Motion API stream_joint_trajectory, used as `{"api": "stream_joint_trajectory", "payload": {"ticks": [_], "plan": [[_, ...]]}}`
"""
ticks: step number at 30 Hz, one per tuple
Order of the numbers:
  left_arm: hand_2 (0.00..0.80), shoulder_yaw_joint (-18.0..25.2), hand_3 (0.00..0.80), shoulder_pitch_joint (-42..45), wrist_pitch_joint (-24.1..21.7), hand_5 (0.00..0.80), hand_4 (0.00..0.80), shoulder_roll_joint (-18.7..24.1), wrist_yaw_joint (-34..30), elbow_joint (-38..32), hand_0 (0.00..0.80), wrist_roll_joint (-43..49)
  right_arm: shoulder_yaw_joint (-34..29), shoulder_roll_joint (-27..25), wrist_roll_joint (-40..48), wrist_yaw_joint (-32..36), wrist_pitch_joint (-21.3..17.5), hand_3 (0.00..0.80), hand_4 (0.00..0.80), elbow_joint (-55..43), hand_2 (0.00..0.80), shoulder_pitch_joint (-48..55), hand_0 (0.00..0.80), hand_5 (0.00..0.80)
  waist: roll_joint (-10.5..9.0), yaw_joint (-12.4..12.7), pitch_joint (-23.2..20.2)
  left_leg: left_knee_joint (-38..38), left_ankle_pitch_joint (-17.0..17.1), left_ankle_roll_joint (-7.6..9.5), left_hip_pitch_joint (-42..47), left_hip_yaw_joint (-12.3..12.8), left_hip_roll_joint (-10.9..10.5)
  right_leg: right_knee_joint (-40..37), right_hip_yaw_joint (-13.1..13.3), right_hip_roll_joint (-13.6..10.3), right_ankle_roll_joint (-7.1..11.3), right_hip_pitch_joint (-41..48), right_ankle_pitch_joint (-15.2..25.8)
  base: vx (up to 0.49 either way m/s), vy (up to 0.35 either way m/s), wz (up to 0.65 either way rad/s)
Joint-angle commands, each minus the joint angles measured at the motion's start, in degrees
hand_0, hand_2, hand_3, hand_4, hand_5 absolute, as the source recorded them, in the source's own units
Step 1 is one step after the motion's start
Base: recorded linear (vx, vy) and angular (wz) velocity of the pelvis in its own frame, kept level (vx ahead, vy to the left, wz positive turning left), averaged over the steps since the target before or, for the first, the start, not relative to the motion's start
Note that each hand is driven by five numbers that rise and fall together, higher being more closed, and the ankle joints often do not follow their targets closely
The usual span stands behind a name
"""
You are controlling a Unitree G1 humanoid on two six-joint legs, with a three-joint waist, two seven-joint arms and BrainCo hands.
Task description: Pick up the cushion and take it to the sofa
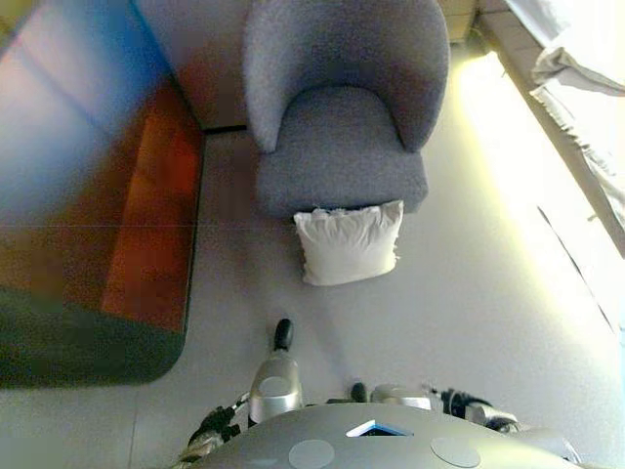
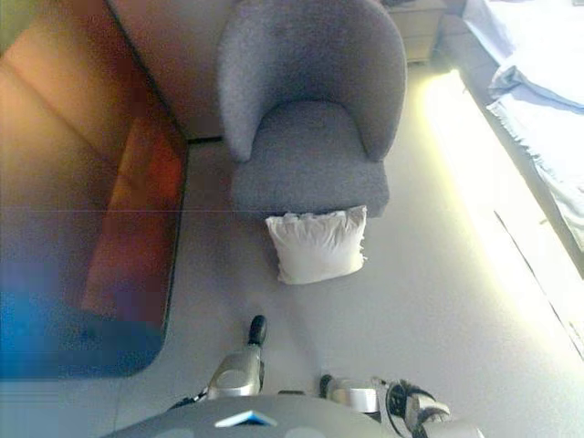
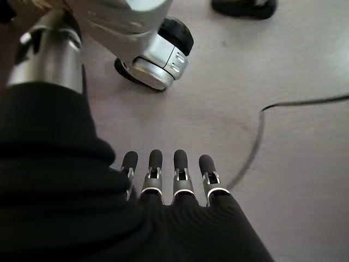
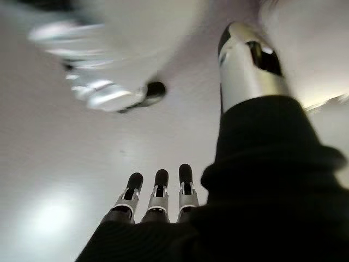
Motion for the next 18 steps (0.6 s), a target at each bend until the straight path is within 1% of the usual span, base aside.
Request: {"api": "stream_joint_trajectory", "payload": {"ticks": [1, 2, 3, 4, 5, 6, 7, 8, 9, 10, 11, 12, 13, 14, 15, 16, 17, 18], "plan": [[0.000, 0.50, 0.000, -0.54, 1.17, 0.000, 0.000, 2.04, 0.29, -0.25, 0.000, 2.27, -4.16, -0.77, 2.26, -1.40, -0.01, 0.000, 0.000, -0.73, 0.000, 0.58, 0.000, 0.000, -0.36, 0.32, -2.04, 2.51, -5.01, 2.05, -4.08, 0.46, 0.23, 12.30, -4.33, -6.17, 5.67, -1.85, -2.19, 0.314, 0.253, -0.30], [0.000, 0.80, 0.000, -0.71, 0.93, 0.000, 0.000, 2.41, 0.26, -0.30, 0.000, 2.29, -4.45, -0.62, 2.34, -1.35, 0.19, 0.000, 0.000, -0.96, 0.000, 0.91, 0.000, 0.000, -0.69, 0.25, -2.25, 3.90, -6.28, 2.98, -4.39, 0.37, -0.97, 13.82, -4.32, -7.19, 6.14, -2.23, -0.58, 0.321, 0.274, 0.01], [0.000, 0.91, 0.000, -1.19, -0.13, 0.000, 0.000, 3.36, -0.47, -0.82, 0.000, 0.15, -4.70, -0.42, 0.52, -0.51, 0.23, 0.000, 0.000, -1.24, 0.000, 1.41, 0.000, 0.000, -1.12, 0.16, -2.76, 5.55, -7.63, 4.31, -4.52, 0.28, -2.82, 16.44, -4.33, -8.78, 6.94, -3.19, 3.13, 0.284, 0.274, 0.13], [0.000, 0.62, 0.000, -1.91, -0.43, 0.000, 0.000, 4.48, -1.23, -2.01, 0.000, -2.31, -4.49, -0.28, -1.70, 0.08, -0.51, 0.000, 0.000, -1.20, 0.000, 1.84, 0.000, 0.000, -1.11, 0.13, -3.18, 6.08, -8.60, 5.57, -4.01, 0.61, -4.21, 18.95, -5.17, -10.45, 7.02, -4.36, 6.25, 0.313, 0.344, 0.03], [0.000, -0.11, 0.000, -2.73, -0.38, 0.000, 0.000, 5.47, -1.59, -3.40, 0.000, -4.67, -3.88, -0.27, -3.19, 0.41, -1.73, 0.000, 0.000, -1.08, 0.000, 2.21, 0.000, 0.000, -0.88, 0.36, -3.49, 6.21, -9.49, 7.03, -3.29, 0.81, -5.80, 22.21, -6.60, -12.32, 6.75, -5.92, 9.66, 0.241, 0.317, -0.19], [0.000, -0.37, 0.000, -3.01, -0.28, 0.000, 0.000, 5.78, -1.43, -4.01, 0.000, -5.15, -3.69, -0.30, -3.09, 0.47, -2.13, 0.000, 0.000, -1.14, 0.000, 2.34, 0.000, 0.000, -0.66, 0.62, -3.61, 6.32, -9.93, 7.78, -2.96, 1.29, -6.57, 25.38, -7.69, -13.73, 6.58, -6.91, 11.56, 0.251, 0.384, -0.28], [0.000, -0.41, 0.000, -3.31, -0.07, 0.000, 0.000, 6.10, -0.99, -4.71, 0.000, -5.09, -3.63, -0.39, -2.32, 0.40, -2.70, 0.000, 0.000, -1.55, 0.000, 2.50, 0.000, 0.000, 0.13, 0.98, -3.74, 6.52, -10.73, 8.95, -2.18, 2.29, -7.56, 31.91, -9.47, -16.11, 6.15, -8.98, 14.68, 0.218, 0.373, -0.28], [0.000, -0.18, 0.000, -3.28, -0.13, 0.000, 0.000, 6.29, -0.80, -4.61, 0.000, -4.50, -3.64, -0.44, -1.88, 0.36, -3.13, 0.000, 0.000, -2.11, 0.000, 2.58, 0.000, 0.000, 0.64, 1.11, -3.75, 6.85, -11.48, 9.68, -1.31, 3.13, -8.29, 37.15, -10.09, -17.66, 5.69, -11.25, 15.97, 0.284, 0.446, -0.37], [0.000, -0.10, 0.000, -3.13, -0.50, 0.000, 0.000, 6.56, -0.77, -3.77, 0.000, -3.70, -3.48, -0.59, -1.13, 0.86, -3.72, 0.000, 0.000, -2.98, 0.000, 2.62, 0.000, 0.000, 1.31, 0.87, -3.65, 7.18, -12.39, 10.28, 0.17, 4.16, -8.85, 42.12, -10.72, -18.65, 4.85, -14.35, 16.60, 0.299, 0.400, -0.49], [0.000, -0.49, 0.000, -2.95, -0.82, 0.000, 0.000, 6.79, -0.72, -3.16, 0.000, -3.57, -3.27, -0.68, -1.12, 1.47, -4.27, 0.000, 0.000, -3.66, 0.000, 2.39, 0.000, 0.000, 1.59, 0.61, -3.44, 7.56, -13.36, 10.75, 1.53, 5.25, -9.43, 44.82, -11.63, -19.68, 4.47, -17.16, 17.40, 0.263, 0.303, -0.48], [0.000, -0.67, 0.000, -2.93, -0.80, 0.000, 0.000, 6.80, -0.63, -3.05, 0.000, -3.66, -3.09, -0.68, -1.28, 1.61, -4.42, 0.000, 0.000, -3.77, 0.000, 2.18, 0.000, 0.000, 1.50, 0.68, -3.34, 7.63, -13.67, 10.85, 2.08, 5.76, -9.72, 44.80, -11.84, -20.09, 4.34, -18.24, 17.25, 0.302, 0.188, -0.42], [0.000, -1.02, 0.000, -2.84, -0.86, 0.000, 0.000, 6.71, -0.30, -2.74, 0.000, -3.92, -2.65, -0.65, -1.39, 1.78, -4.88, 0.000, 0.000, -3.70, 0.000, 1.69, 0.000, 0.000, 1.15, 0.64, -2.96, 7.58, -14.94, 10.53, 4.03, 6.37, -10.37, 43.24, -12.79, -20.63, 4.75, -19.49, 15.97, 0.331, 0.086, -0.45], [0.000, -1.00, 0.000, -2.82, -0.84, 0.000, 0.000, 6.37, 0.22, -2.42, 0.000, -4.19, -2.39, -0.53, -1.81, 1.28, -4.78, 0.000, 0.000, -3.49, 0.000, 1.09, 0.000, 0.000, 0.88, 0.64, -2.67, 7.49, -15.21, 10.06, 5.30, 7.46, -10.51, 38.77, -14.89, -20.69, 4.89, -20.61, 15.45, 0.362, 0.041, -0.58], [0.000, -0.59, 0.000, -3.01, -0.70, 0.000, 0.000, 6.02, 0.73, -2.17, 0.000, -4.50, -2.32, -0.28, -2.53, 0.62, -4.52, 0.000, 0.000, -3.12, 0.000, 0.44, 0.000, 0.000, 1.00, 0.48, -2.27, 7.35, -14.96, 9.72, 6.03, 8.48, -9.91, 32.20, -17.12, -20.18, 4.27, -21.54, 16.03, 0.312, -0.025, -0.65], [0.000, -0.24, 0.000, -3.04, -0.61, 0.000, 0.000, 5.81, 0.99, -1.99, 0.000, -4.84, -2.26, -0.09, -3.04, 0.04, -4.25, 0.000, 0.000, -2.75, 0.000, 0.05, 0.000, 0.000, 0.62, 0.14, -2.10, 7.44, -15.61, 9.31, 6.80, 8.97, -9.81, 26.95, -17.86, -19.99, 4.63, -22.65, 16.32, 0.282, -0.088, -0.60], [0.000, 0.02, 0.000, -3.10, -0.56, 0.000, 0.000, 5.72, 1.01, -1.97, 0.000, -5.30, -2.14, -0.02, -3.40, -0.31, -4.03, 0.000, 0.000, -2.41, 0.000, -0.23, 0.000, 0.000, 0.24, -0.26, -1.54, 7.64, -16.85, 8.85, 8.01, 9.28, -9.50, 21.54, -17.90, -19.37, 5.13, -23.14, 16.45, 0.326, -0.130, -0.54], [0.000, 0.17, 0.000, -3.32, -0.57, 0.000, 0.000, 5.66, 0.83, -1.99, 0.000, -5.58, -2.11, -0.04, -3.46, -0.57, -3.81, 0.000, 0.000, -2.02, 0.000, -0.45, 0.000, 0.000, -0.33, -0.80, -1.21, 7.74, -18.12, 8.37, 8.89, 9.42, -9.37, 15.87, -17.23, -18.55, 5.94, -23.71, 16.95, 0.323, -0.155, -0.43], [0.000, 0.29, 0.000, -3.59, -0.71, 0.000, 0.000, 5.60, 0.57, -1.90, 0.000, -5.59, -2.24, -0.09, -3.40, -0.73, -3.44, 0.000, 0.000, -1.68, 0.000, -0.72, 0.000, 0.000, -0.99, -1.33, -1.17, 7.69, -19.14, 8.14, 9.24, 9.32, -9.57, 11.73, -15.87, -17.77, 6.90, -24.33, 17.88, 0.325, -0.169, -0.23]]}}
